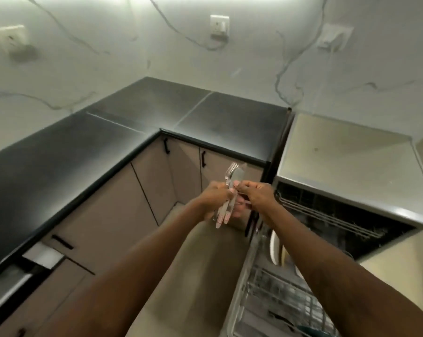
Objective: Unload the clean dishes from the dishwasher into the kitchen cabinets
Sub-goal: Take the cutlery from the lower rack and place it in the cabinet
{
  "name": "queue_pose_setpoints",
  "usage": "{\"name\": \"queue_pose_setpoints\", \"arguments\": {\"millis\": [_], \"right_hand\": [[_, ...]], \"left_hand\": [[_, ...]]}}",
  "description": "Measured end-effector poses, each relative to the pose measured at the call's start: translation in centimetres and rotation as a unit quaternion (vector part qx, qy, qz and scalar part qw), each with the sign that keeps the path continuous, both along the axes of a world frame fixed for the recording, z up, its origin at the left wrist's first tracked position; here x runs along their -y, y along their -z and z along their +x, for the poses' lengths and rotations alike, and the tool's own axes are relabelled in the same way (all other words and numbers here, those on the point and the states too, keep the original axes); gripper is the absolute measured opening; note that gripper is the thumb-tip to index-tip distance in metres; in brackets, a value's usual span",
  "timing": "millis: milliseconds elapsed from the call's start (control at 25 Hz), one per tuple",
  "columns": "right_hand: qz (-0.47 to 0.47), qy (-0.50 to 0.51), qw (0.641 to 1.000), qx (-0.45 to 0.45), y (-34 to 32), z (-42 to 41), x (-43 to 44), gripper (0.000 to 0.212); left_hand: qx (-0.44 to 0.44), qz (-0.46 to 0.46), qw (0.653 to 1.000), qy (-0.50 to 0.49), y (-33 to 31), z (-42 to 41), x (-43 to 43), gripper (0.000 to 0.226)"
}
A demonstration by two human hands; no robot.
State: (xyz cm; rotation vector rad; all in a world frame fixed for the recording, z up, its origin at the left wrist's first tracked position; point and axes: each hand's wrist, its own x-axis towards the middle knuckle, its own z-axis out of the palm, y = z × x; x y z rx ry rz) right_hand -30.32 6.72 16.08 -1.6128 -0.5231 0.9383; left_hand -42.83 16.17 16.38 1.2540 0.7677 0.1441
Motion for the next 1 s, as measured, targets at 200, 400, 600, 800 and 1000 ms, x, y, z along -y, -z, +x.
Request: {"name": "queue_pose_setpoints", "arguments": {"millis": [200,400,600,800,1000], "right_hand": [[0.054,-0.079,0.995,0.014,-5.5,-7.4,-10.7,0.026],[0.101,-0.134,0.986,0.028,-10.6,-12.2,-19.9,0.021],[0.140,-0.188,0.972,0.005,-13.4,-13.7,-30.0,0.027],[0.183,-0.221,0.958,-0.001,-17.4,-14.8,-38.9,0.024],[0.229,-0.272,0.934,0.010,-21.9,-16.6,-47.3,0.015]], "left_hand": [[0.041,0.042,0.995,-0.080,-6.8,-8.3,-7.8,0.029],[0.067,0.083,0.982,-0.158,-11.5,-13.5,-15.0,0.024],[0.068,0.123,0.965,-0.221,-15.0,-15.1,-22.9,0.026],[0.067,0.183,0.948,-0.250,-19.1,-16.5,-30.3,0.028],[0.073,0.226,0.914,-0.327,-23.6,-18.0,-36.8,0.028]]}}
